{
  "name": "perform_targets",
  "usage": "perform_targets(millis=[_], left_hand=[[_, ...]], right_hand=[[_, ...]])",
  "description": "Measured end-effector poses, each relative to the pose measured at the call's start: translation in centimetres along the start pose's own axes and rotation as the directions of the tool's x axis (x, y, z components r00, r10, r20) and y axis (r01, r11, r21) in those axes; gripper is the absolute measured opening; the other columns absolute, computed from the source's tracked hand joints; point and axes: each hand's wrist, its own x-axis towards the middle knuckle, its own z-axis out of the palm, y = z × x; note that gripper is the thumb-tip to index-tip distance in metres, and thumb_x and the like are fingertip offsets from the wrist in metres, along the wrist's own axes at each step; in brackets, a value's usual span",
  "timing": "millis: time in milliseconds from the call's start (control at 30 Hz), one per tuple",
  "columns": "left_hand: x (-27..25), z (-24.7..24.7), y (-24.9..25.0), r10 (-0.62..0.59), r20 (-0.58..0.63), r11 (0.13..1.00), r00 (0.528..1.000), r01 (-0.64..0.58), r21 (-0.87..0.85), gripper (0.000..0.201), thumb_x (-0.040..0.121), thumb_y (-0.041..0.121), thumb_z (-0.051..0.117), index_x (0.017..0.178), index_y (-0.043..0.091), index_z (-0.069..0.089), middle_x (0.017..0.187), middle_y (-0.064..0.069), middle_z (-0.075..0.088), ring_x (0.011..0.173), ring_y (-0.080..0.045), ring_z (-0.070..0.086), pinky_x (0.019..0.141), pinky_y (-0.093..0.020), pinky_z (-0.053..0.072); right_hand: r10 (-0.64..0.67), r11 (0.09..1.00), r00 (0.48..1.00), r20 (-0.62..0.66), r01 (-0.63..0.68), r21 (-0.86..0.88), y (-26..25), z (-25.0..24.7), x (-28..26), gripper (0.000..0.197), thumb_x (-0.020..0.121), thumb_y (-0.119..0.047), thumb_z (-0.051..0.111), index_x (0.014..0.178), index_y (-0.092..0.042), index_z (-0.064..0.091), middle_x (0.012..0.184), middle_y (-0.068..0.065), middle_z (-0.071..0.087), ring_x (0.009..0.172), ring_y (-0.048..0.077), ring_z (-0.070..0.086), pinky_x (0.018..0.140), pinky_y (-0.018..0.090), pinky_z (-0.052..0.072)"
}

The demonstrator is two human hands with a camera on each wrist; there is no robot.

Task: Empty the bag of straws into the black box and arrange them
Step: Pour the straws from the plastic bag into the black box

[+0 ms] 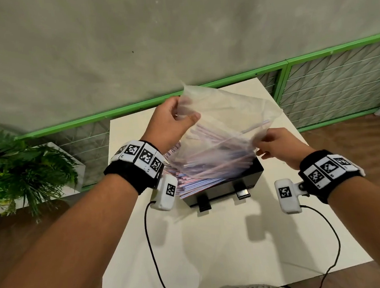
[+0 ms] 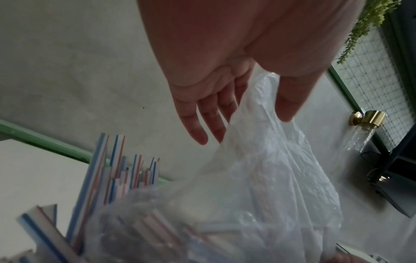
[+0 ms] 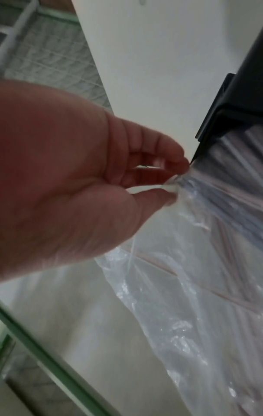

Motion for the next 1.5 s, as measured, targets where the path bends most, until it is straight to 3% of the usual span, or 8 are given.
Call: perform_targets(millis=[233,400,600,767,933,1133,1267,1500], left_hand=[[-0.4,-0.3,0.1,0.03,-0.01,0.996,1.0,-0.029,0.086,0.012,0.084,0.016,0.076,0.085,0.026,0.071,0.093,-0.017,0.075,0.085,-0.025,0.067,0.091,-0.056,0.054],[-0.2,-0.2,0.2,0.056,-0.026,0.996,0.998,-0.054,0.068,0.006,0.076,0.031,0.078,0.076,0.034,0.072,0.089,-0.021,0.074,0.079,-0.025,0.065,0.085,-0.058,0.055],[0.2,0.2,-0.1,0.07,-0.033,0.998,0.997,-0.07,0.011,0.014,0.088,0.015,0.076,0.088,0.024,0.065,0.089,-0.007,0.073,0.078,-0.019,0.067,0.086,-0.046,0.057],[0.0,-0.2,-0.1,-0.024,0.053,0.997,0.998,0.019,0.078,0.036,0.076,0.028,0.085,0.107,0.026,0.067,0.104,-0.003,0.077,0.1,-0.02,0.073,0.094,-0.036,0.058],[-0.7,-0.8,-0.2,-0.134,0.22,0.955,0.966,0.067,0.29,0.029,0.077,0.029,0.089,0.099,0.025,0.071,0.081,0.019,0.07,0.07,0.011,0.062,0.073,-0.015,0.047],[-0.7,-1.2,-1.6,-0.106,0.188,0.909,0.976,0.019,0.417,0.018,0.086,0.029,0.081,0.101,0.019,0.077,0.1,0.007,0.076,0.092,-0.007,0.07,0.083,-0.026,0.052],[-0.2,-1.3,-1.7,-0.064,0.134,0.938,0.989,0.014,0.346,0.003,0.091,0.025,0.077,0.09,0.027,0.074,0.08,0.011,0.071,0.069,0.001,0.061,0.066,-0.022,0.044],[-0.3,-1.3,-1.7,-0.063,0.122,0.963,0.991,0.028,0.268,0.016,0.085,0.034,0.081,0.097,0.026,0.074,0.094,0.006,0.076,0.092,-0.014,0.071,0.088,-0.031,0.054]], right_hand=[[-0.035,0.996,0.999,-0.015,0.033,-0.08,0.5,-0.2,0.1,0.021,0.083,0.004,0.073,0.102,-0.004,0.069,0.097,0.012,0.073,0.084,0.031,0.068,0.071,0.04,0.058],[-0.015,0.916,0.998,-0.06,0.038,0.399,-0.7,-1.4,-0.3,0.025,0.09,-0.01,0.066,0.11,-0.024,0.069,0.102,-0.003,0.065,0.08,0.019,0.059,0.066,0.032,0.042],[-0.049,0.923,0.98,-0.194,0.118,0.367,-1.7,-1.4,-0.1,0.006,0.094,-0.014,0.069,0.09,-0.012,0.073,0.085,0.003,0.069,0.064,0.017,0.058,0.058,0.029,0.042],[-0.023,0.915,0.971,-0.237,0.116,0.386,-1.3,-1.3,0.0,0.016,0.091,-0.005,0.071,0.079,-0.011,0.063,0.077,0.007,0.062,0.063,0.018,0.057,0.061,0.031,0.046],[0.006,0.892,0.998,-0.059,0.021,0.451,-1.6,-1.1,-0.6,0.008,0.096,-0.006,0.064,0.089,-0.01,0.062,0.082,0.006,0.06,0.067,0.019,0.06,0.063,0.03,0.049],[-0.031,0.935,0.986,-0.163,0.086,0.344,-1.7,-0.8,-0.4,0.008,0.092,-0.001,0.068,0.089,-0.009,0.068,0.083,0.009,0.064,0.066,0.019,0.062,0.064,0.031,0.052],[-0.057,0.891,0.988,-0.14,0.114,0.439,-2.2,-1.3,0.0,0.017,0.088,0.003,0.067,0.1,-0.009,0.065,0.085,0.008,0.063,0.068,0.02,0.061,0.059,0.029,0.05],[0.032,0.989,0.999,0.04,-0.026,-0.147,-0.9,-0.2,-0.2,0.012,0.09,0.0,0.068,0.089,-0.012,0.069,0.076,0.011,0.065,0.061,0.017,0.06,0.052,0.026,0.047]])
